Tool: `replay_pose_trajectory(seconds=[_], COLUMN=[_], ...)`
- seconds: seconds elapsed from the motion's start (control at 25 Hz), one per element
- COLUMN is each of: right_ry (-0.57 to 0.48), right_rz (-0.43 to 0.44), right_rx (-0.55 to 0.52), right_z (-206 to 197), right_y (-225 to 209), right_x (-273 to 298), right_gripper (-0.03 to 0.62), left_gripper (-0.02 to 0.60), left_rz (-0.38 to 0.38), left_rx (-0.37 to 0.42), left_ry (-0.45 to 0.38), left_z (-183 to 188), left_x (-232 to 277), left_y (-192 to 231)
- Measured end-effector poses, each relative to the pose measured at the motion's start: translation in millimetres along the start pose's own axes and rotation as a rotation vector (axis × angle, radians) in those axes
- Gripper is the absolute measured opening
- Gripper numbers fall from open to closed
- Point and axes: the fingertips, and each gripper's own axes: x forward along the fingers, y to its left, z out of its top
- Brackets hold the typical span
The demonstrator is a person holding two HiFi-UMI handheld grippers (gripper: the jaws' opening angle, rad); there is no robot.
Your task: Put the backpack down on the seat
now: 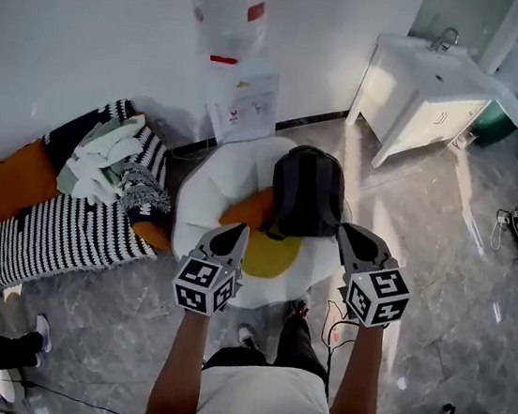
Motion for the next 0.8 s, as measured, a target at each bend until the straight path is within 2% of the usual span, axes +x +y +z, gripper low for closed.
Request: replay_pose_trajectory(seconds=[0.4,0.56,0.8], right_ry=[-0.065,-0.116,-0.17], right_rz=[0.061,0.082,0.126], right_rx=[-0.142,-0.178,-0.212], right_z=[50.4,76.8,103.5], right_y=[49.9,65.0,86.9], right_x=[-25.4,-32.6,-36.5], right_gripper=[0.005,0.005,0.005], left_gripper=[-0.011,-0.011,-0.011], left_rz=[0.036,0.052,0.061], left_rx=[0.089,0.146,0.189], left_ry=[-0.11,-0.154,-0.196], left_z=[62.9,90.0,113.4], left_x=[-51.2,-70.7,-89.3], left_y=[2.9,2.8,1.6])
